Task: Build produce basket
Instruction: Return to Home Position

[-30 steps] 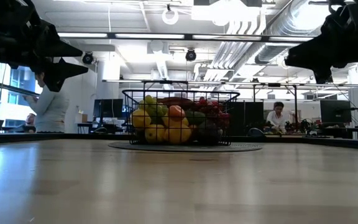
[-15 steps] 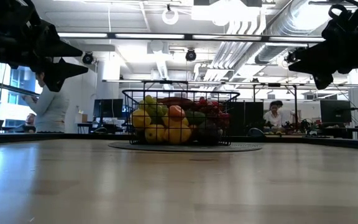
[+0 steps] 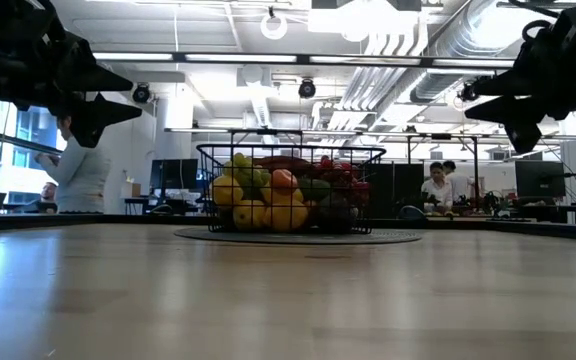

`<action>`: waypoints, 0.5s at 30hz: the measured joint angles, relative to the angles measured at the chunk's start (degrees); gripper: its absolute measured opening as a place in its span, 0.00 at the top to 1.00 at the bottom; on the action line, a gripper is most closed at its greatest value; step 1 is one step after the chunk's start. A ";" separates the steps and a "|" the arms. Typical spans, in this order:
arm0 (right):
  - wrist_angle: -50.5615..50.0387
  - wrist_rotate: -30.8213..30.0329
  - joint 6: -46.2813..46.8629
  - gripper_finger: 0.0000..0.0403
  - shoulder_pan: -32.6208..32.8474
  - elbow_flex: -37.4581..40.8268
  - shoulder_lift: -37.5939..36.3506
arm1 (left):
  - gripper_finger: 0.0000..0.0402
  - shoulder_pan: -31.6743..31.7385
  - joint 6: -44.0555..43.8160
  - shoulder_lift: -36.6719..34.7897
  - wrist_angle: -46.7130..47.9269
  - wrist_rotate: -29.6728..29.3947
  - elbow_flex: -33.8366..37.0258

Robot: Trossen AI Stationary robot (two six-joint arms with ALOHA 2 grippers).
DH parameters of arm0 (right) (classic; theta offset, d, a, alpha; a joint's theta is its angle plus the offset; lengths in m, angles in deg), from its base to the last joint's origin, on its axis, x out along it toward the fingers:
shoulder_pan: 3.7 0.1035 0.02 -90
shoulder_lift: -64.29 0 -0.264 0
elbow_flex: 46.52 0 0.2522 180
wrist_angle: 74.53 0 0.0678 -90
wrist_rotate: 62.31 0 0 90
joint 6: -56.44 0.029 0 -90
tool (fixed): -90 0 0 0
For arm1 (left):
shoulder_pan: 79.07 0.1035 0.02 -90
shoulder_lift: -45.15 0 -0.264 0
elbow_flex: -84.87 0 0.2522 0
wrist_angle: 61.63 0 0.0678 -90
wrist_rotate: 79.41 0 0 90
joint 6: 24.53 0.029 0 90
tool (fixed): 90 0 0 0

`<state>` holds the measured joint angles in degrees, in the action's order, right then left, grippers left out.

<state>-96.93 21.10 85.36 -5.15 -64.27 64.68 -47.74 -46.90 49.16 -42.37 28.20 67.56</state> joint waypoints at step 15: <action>-0.07 -0.15 0.81 0.59 0.00 0.00 0.00 | 0.44 0.00 0.00 0.00 0.00 0.00 0.00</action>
<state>-97.00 20.94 86.17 -5.15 -64.27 64.68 -47.74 -46.90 49.16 -42.37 28.20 67.56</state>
